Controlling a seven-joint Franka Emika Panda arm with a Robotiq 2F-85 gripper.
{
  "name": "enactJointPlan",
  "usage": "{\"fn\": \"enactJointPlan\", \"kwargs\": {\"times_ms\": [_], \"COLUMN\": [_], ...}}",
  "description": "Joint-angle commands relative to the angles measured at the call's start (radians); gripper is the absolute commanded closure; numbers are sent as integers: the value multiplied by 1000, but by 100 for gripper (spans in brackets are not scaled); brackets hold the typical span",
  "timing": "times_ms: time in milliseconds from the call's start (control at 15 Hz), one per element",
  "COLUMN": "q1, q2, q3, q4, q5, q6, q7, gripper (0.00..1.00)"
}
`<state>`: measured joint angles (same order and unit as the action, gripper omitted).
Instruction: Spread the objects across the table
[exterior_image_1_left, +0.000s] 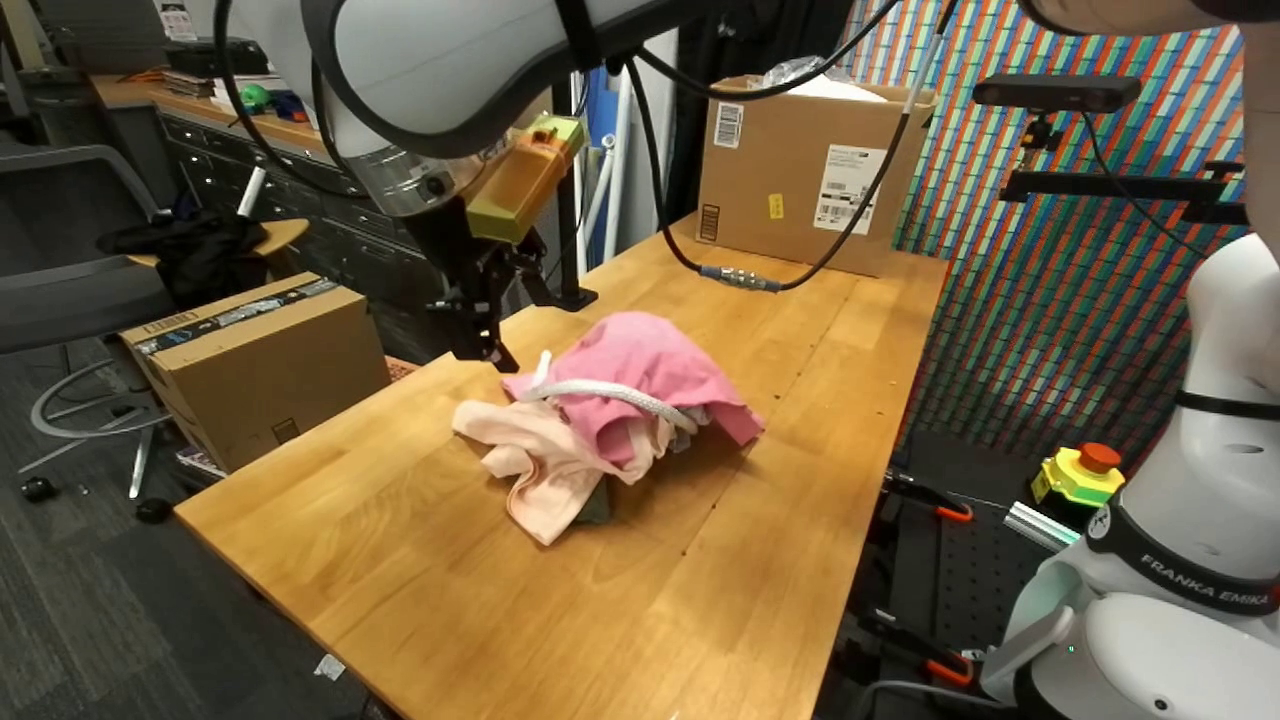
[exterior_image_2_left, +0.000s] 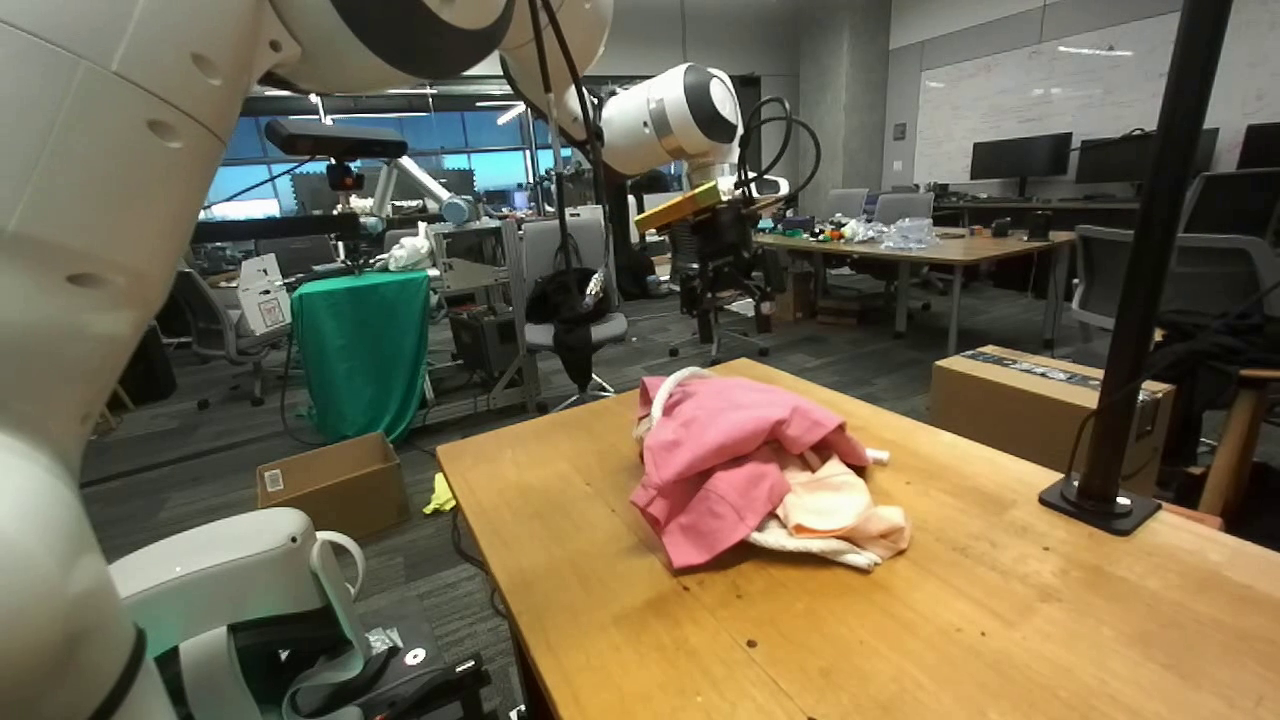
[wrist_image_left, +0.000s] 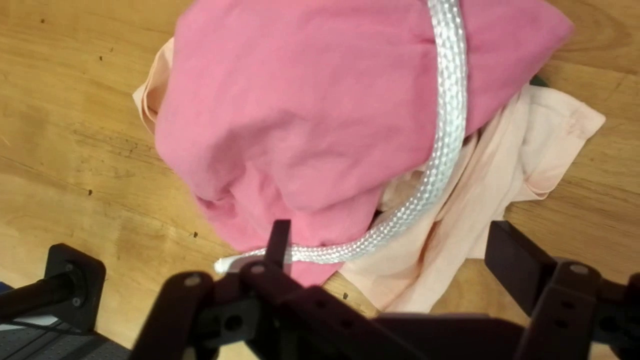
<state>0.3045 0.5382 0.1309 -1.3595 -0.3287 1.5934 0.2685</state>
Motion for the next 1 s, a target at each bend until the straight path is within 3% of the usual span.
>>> {"fn": "enactJointPlan", "kwargs": {"times_ms": [0, 933], "q1": [6, 7], "q2": [54, 156], "q3": [-19, -43], "q4": [76, 144], "q5": [46, 60], "q6": [-50, -151], "q7": [-6, -25], "gripper": [0, 0]}}
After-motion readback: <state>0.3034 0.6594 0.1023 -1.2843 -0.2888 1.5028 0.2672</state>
